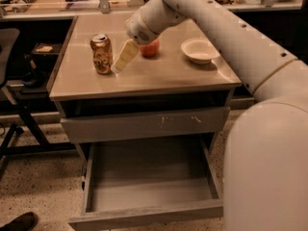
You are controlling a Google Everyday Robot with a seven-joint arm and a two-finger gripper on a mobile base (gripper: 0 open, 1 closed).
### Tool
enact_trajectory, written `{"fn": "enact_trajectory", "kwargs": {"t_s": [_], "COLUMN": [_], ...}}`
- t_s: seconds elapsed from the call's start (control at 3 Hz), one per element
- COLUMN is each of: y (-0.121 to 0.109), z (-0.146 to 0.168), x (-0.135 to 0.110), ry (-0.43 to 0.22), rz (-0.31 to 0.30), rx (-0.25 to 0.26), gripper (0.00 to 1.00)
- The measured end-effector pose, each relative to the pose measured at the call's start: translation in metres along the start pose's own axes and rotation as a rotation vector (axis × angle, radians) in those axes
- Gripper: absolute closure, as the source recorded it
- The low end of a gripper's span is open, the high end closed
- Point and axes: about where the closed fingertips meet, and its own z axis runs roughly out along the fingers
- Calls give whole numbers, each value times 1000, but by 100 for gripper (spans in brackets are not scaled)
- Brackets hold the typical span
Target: Place orange can into middle drawer
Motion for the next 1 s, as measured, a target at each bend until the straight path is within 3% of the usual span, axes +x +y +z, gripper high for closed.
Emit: {"fn": "enact_trajectory", "kwargs": {"t_s": [0.67, 1.0], "y": [-10, -10], "z": [36, 36], "x": [-7, -8], "ry": [12, 12], "rz": [4, 3], "rx": [-74, -75], "gripper": [0, 0]}}
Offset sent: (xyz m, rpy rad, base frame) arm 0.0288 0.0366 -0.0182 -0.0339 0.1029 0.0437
